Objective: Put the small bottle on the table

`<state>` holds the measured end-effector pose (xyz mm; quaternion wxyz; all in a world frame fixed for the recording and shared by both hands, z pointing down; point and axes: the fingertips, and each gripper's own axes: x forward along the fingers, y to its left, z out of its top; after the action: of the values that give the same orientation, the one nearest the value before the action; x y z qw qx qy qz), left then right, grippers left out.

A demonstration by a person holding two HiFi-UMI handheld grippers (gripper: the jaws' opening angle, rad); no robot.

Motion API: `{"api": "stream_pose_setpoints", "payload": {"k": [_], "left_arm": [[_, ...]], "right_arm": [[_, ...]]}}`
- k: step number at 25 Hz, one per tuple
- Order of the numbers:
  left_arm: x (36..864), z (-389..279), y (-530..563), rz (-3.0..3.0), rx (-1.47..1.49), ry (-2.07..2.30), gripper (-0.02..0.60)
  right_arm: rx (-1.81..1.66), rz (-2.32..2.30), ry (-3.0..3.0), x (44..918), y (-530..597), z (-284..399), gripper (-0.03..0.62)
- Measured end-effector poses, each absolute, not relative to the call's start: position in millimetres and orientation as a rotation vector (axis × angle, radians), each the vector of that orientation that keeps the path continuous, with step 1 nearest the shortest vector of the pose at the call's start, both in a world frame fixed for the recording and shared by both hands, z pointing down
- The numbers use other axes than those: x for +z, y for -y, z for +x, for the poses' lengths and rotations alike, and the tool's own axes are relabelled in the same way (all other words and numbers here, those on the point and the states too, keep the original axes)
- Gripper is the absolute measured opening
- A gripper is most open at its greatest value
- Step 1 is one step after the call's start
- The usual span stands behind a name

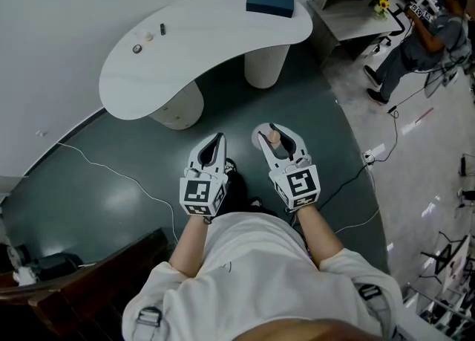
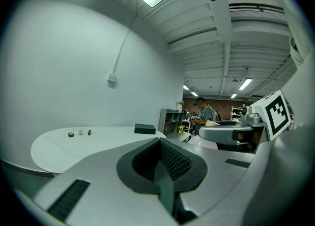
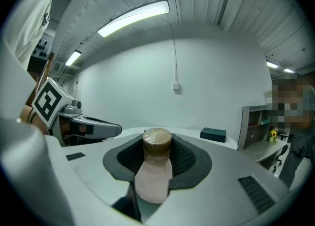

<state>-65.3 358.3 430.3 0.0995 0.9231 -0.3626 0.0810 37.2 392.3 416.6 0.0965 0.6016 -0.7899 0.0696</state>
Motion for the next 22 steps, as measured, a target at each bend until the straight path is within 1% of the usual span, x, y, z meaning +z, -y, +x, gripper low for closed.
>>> {"api": "stream_pose_setpoints", "payload": {"k": [5,13,22], "left_arm": [[429,-52,-295,2.761,0.231,1.007,0.012],[430,-49,-202,2.794,0.239,0.897,0.012],[440,-73,-157,2.75,0.226,0.888,0.012]], "right_arm": [[0.226,1.816,2.322,418,-338,43,0.124],[0.266,1.884,2.267,415,-255,44,0.124],[0.281,1.882,2.235,417,-203,31,0.124]]}}
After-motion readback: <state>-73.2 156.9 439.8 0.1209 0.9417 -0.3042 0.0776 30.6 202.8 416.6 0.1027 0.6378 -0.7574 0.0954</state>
